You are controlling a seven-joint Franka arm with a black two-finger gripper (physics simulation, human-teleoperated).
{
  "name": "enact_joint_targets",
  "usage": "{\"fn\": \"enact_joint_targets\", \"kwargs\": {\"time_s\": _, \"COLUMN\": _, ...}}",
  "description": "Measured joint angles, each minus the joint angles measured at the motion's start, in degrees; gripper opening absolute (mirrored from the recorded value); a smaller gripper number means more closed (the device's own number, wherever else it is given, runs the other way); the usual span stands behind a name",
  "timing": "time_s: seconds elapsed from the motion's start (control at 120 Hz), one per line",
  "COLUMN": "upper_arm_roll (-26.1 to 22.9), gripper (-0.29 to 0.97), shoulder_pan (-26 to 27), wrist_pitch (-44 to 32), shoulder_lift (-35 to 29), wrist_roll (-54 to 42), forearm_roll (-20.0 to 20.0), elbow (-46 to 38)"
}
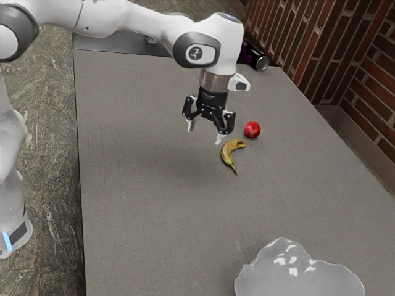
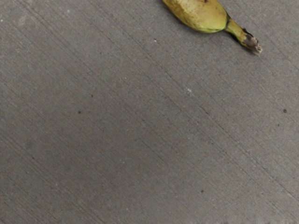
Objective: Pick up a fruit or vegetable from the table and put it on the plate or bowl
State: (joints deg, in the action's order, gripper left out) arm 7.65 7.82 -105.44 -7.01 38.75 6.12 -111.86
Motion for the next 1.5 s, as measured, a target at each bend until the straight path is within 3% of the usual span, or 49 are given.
{"fn": "enact_joint_targets", "kwargs": {"time_s": 0.125, "upper_arm_roll": 0.05, "gripper": 0.68, "shoulder_pan": -0.23, "wrist_pitch": -0.45, "shoulder_lift": -0.11, "wrist_roll": -5.02, "forearm_roll": -0.18, "elbow": -1.24}}
{"fn": "enact_joint_targets", "kwargs": {"time_s": 0.225, "upper_arm_roll": 0.13, "gripper": 0.68, "shoulder_pan": -4.24, "wrist_pitch": -0.66, "shoulder_lift": 0.99, "wrist_roll": -8.48, "forearm_roll": -0.37, "elbow": -1.02}}
{"fn": "enact_joint_targets", "kwargs": {"time_s": 0.458, "upper_arm_roll": 1.83, "gripper": 0.68, "shoulder_pan": -11.01, "wrist_pitch": -1.92, "shoulder_lift": 12.51, "wrist_roll": -17.05, "forearm_roll": -0.42, "elbow": 12.0}}
{"fn": "enact_joint_targets", "kwargs": {"time_s": 0.65, "upper_arm_roll": 1.46, "gripper": 0.68, "shoulder_pan": -7.44, "wrist_pitch": -4.27, "shoulder_lift": 16.16, "wrist_roll": -22.69, "forearm_roll": -0.29, "elbow": 13.75}}
{"fn": "enact_joint_targets", "kwargs": {"time_s": 1.025, "upper_arm_roll": 0.9, "gripper": 0.68, "shoulder_pan": -7.46, "wrist_pitch": -10.18, "shoulder_lift": 23.18, "wrist_roll": -30.3, "forearm_roll": 2.63, "elbow": 16.01}}
{"fn": "enact_joint_targets", "kwargs": {"time_s": 1.5, "upper_arm_roll": 0.1, "gripper": 0.67, "shoulder_pan": -8.67, "wrist_pitch": -12.56, "shoulder_lift": 26.57, "wrist_roll": -35.2, "forearm_roll": 4.53, "elbow": 18.16}}
